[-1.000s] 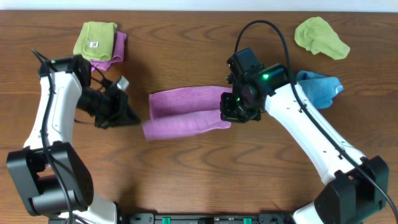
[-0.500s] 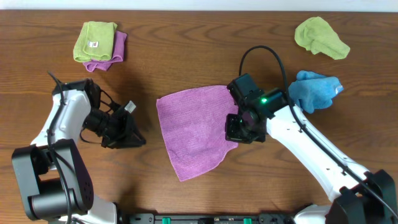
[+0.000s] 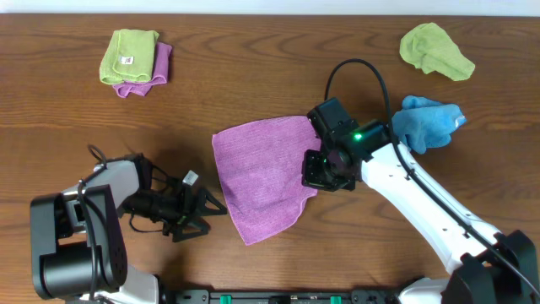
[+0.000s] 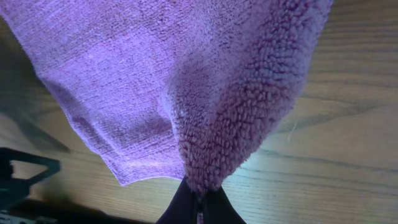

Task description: Fold the cloth

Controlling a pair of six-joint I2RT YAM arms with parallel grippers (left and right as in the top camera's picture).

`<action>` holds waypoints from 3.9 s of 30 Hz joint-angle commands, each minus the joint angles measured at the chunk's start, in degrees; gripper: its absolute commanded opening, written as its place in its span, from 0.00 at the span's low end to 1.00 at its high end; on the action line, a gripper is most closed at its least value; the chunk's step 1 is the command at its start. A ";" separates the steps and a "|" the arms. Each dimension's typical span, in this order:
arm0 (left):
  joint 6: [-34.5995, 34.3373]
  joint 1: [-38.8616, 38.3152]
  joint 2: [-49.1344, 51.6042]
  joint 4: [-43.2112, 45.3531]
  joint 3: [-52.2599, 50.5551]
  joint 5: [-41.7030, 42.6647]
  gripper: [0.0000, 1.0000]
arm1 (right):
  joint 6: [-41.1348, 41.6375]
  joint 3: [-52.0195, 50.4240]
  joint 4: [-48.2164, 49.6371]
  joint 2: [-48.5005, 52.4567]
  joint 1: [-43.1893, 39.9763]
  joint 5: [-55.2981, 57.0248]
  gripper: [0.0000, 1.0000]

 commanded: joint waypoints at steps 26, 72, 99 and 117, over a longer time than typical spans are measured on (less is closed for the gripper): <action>-39.39 -32.09 -0.63 30.40 -3.48 -13.60 0.62 | 1.79 -0.13 2.69 -1.46 0.46 -6.60 0.02; -25.81 -16.02 -22.82 0.39 11.54 -26.75 0.06 | 14.34 -11.28 4.66 -5.62 11.85 8.00 0.01; -35.98 -15.28 -3.19 42.62 12.28 -27.19 0.06 | -0.39 -11.28 35.15 5.88 -0.66 21.38 0.01; -33.27 -15.02 -0.55 41.16 12.31 -29.29 0.43 | -1.81 -11.06 35.74 9.70 -0.81 22.86 0.48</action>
